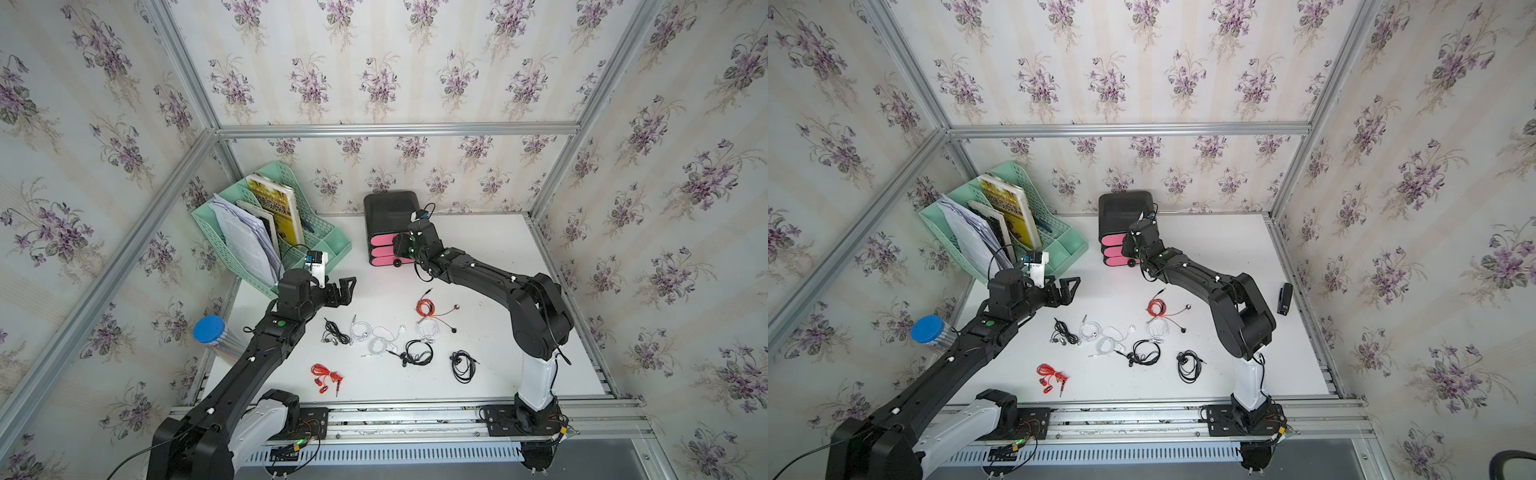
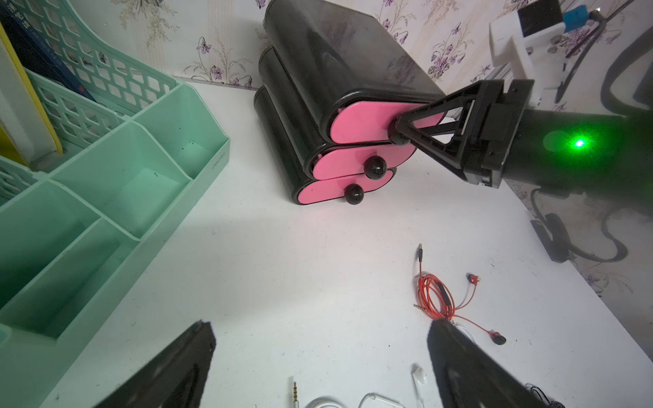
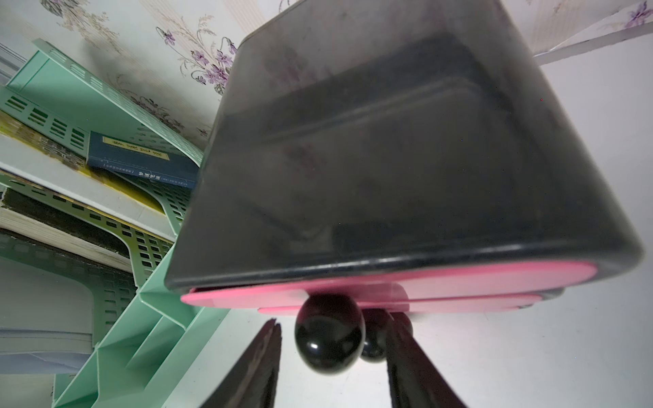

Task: Place the wired earphones into the drawer by color
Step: Open the drawer in the storage box.

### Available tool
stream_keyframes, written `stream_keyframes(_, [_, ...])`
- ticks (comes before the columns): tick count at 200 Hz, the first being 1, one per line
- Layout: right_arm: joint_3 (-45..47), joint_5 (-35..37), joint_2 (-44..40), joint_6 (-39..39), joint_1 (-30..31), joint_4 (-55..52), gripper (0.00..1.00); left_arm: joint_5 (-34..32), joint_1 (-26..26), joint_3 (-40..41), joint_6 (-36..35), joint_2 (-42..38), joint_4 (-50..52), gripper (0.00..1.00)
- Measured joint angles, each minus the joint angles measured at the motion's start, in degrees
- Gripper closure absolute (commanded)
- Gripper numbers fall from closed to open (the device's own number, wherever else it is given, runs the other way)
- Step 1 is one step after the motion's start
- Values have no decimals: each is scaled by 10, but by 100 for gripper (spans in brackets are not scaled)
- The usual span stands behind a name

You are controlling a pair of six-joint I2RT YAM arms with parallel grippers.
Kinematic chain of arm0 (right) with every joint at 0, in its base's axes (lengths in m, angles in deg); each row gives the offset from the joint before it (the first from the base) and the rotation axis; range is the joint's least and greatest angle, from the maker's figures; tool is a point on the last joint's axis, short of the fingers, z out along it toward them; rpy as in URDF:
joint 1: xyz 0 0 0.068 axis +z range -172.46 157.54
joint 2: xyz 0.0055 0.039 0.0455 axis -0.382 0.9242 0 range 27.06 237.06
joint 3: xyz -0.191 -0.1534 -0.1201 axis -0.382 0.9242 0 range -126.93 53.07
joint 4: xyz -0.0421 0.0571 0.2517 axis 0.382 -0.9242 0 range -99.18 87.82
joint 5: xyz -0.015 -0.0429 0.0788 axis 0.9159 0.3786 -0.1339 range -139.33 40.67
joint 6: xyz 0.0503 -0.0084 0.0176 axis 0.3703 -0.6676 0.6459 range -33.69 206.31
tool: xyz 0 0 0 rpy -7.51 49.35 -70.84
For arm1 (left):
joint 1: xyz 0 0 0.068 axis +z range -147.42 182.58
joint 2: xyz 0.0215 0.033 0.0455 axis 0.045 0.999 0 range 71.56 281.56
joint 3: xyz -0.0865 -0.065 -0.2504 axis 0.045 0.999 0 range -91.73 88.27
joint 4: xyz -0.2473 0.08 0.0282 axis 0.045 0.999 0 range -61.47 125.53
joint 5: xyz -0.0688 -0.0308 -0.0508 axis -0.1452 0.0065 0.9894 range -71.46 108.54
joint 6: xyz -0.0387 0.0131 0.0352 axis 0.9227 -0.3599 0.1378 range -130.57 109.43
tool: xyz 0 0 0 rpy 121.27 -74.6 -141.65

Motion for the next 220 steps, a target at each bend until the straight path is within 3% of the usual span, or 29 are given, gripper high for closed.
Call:
stream_keyframes(159, [-25,-4,19,0,-5,-5,57,0,0,0,2,-2,0,1])
stream_keyframes(220, [-26,-10,23,2,-5,-6,66,-2,0,0,3,-2,0,1])
